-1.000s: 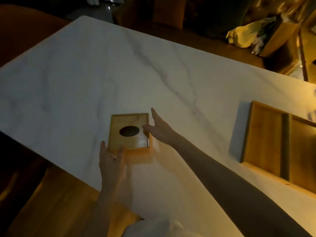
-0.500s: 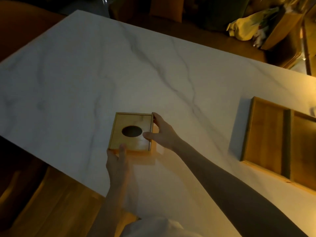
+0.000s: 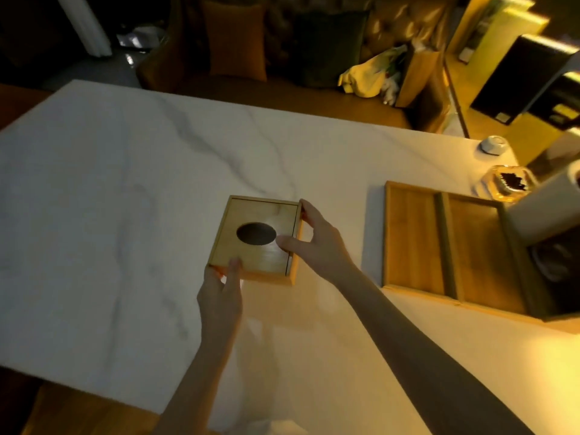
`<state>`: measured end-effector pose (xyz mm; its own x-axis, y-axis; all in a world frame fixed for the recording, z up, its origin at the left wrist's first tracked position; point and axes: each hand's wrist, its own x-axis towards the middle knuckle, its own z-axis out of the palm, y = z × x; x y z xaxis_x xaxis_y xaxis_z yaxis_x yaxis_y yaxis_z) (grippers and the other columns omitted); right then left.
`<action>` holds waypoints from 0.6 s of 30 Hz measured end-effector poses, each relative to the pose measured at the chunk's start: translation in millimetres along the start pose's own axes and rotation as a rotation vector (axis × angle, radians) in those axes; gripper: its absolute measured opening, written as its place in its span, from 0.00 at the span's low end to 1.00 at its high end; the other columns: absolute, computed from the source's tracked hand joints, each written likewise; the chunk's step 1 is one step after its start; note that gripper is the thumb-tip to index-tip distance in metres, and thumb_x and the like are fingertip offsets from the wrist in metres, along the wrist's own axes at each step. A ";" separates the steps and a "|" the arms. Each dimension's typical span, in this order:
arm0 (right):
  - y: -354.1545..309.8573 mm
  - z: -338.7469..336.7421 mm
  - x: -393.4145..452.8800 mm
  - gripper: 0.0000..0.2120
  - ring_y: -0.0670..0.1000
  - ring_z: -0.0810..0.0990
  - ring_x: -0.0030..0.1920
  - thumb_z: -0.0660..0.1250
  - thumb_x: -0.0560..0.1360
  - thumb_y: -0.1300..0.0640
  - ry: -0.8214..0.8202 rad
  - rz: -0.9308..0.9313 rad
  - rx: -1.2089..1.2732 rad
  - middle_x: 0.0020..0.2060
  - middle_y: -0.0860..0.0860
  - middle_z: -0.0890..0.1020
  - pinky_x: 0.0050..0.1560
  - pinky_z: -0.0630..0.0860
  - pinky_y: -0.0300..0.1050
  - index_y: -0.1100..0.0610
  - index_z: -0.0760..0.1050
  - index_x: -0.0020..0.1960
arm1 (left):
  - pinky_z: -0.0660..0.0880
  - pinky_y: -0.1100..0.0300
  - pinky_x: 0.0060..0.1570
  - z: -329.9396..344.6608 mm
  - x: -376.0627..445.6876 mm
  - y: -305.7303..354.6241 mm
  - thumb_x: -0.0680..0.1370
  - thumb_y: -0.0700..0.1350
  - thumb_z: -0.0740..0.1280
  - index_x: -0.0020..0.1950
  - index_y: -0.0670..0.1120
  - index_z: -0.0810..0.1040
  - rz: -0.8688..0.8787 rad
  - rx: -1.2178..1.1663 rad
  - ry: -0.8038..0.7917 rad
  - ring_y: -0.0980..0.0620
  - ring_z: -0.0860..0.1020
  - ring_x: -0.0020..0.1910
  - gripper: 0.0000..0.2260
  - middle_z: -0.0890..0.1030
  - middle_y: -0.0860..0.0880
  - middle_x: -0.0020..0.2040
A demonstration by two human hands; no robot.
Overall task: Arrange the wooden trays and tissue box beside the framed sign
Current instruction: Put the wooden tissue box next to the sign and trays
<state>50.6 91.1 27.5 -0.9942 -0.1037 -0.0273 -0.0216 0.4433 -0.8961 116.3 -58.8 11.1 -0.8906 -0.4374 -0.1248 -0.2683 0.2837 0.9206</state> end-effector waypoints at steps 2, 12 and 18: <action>3.0 -19.1 -9.2 0.31 0.49 0.73 0.61 0.71 0.69 0.49 0.075 0.002 -0.005 0.62 0.48 0.75 0.58 0.72 0.48 0.51 0.62 0.68 | 0.69 0.67 0.34 9.9 -4.7 12.3 0.76 0.52 0.58 0.61 0.41 0.69 0.070 0.012 -0.040 0.53 0.73 0.38 0.19 0.76 0.44 0.48; 25.5 -103.3 -81.6 0.36 0.48 0.68 0.66 0.73 0.67 0.51 0.459 0.152 0.043 0.66 0.49 0.72 0.58 0.66 0.40 0.53 0.61 0.70 | 0.70 0.77 0.25 73.6 -43.9 50.5 0.76 0.51 0.58 0.59 0.41 0.70 0.266 -0.003 -0.353 0.56 0.72 0.32 0.17 0.76 0.46 0.44; 58.8 -135.9 -134.2 0.39 0.51 0.70 0.65 0.73 0.65 0.46 0.644 0.330 -0.004 0.66 0.51 0.73 0.59 0.70 0.46 0.53 0.61 0.70 | 0.71 0.76 0.27 119.3 -74.6 49.8 0.76 0.52 0.59 0.60 0.45 0.69 0.303 0.008 -0.591 0.57 0.75 0.33 0.17 0.78 0.50 0.41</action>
<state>168.5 252.1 38.7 -0.8135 0.5809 -0.0287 0.2915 0.3645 -0.8844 125.6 89.8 22.1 -0.9781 0.2034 -0.0444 0.0253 0.3279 0.9444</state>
